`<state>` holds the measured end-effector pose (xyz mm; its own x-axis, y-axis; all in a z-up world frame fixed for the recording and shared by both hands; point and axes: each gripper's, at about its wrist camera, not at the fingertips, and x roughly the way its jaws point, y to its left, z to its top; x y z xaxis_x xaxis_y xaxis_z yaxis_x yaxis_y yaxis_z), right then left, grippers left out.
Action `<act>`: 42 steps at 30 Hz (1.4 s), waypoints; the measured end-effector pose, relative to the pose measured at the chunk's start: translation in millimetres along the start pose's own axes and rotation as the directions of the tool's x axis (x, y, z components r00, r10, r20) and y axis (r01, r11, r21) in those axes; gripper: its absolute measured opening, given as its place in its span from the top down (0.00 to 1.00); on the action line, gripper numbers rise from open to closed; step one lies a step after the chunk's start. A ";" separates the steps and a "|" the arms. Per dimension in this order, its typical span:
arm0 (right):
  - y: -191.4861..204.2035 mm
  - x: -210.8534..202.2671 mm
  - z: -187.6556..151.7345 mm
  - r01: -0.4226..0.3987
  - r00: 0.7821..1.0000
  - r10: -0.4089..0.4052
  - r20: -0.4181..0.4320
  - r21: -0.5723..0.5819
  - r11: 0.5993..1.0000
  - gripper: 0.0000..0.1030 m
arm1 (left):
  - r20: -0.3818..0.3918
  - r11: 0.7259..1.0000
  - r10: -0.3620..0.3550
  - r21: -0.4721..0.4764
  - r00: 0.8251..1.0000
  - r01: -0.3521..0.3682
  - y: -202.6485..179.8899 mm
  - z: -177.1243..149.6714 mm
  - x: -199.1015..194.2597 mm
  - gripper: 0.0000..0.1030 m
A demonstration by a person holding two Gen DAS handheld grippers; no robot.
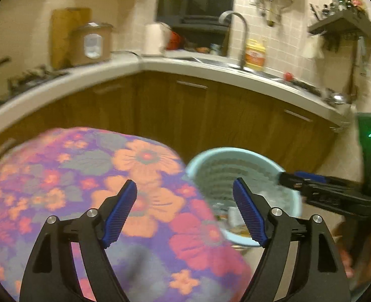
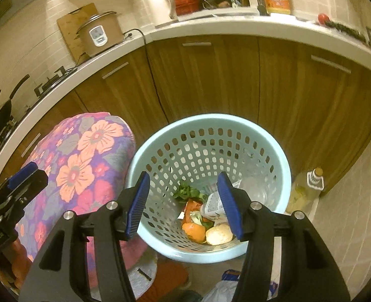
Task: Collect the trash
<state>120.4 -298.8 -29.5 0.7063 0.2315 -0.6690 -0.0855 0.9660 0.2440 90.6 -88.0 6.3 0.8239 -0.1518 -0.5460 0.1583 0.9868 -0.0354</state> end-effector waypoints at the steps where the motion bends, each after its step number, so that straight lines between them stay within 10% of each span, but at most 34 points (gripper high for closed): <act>1: 5.8 -5.2 -0.7 0.018 1.000 -0.018 0.025 -0.017 1.000 0.44 | 0.027 0.999 0.045 0.005 0.999 -0.045 0.7 -2.0 -4.8 0.22; 7: 28.9 -21.9 -5.8 0.084 0.992 -0.076 0.097 -0.080 0.993 0.40 | 0.132 0.992 0.126 -0.034 0.983 -0.123 11.3 -8.8 -25.1 0.19; 18: 55.4 -55.0 -21.5 0.134 0.967 -0.106 0.230 -0.113 0.984 0.26 | 0.116 0.996 0.068 -0.070 0.991 -0.060 16.7 -14.4 -27.2 0.13; 42: 54.6 -58.9 -24.1 0.098 0.969 -0.072 0.235 -0.102 0.990 0.23 | 0.134 0.993 0.116 -0.027 0.984 -0.113 11.4 -15.9 -30.7 0.08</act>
<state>57.2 -256.9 6.2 0.8561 0.1279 -0.5007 -0.0872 0.9907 0.1041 58.5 -71.3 9.3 0.9020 -0.0429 -0.4296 0.0493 0.9988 0.0038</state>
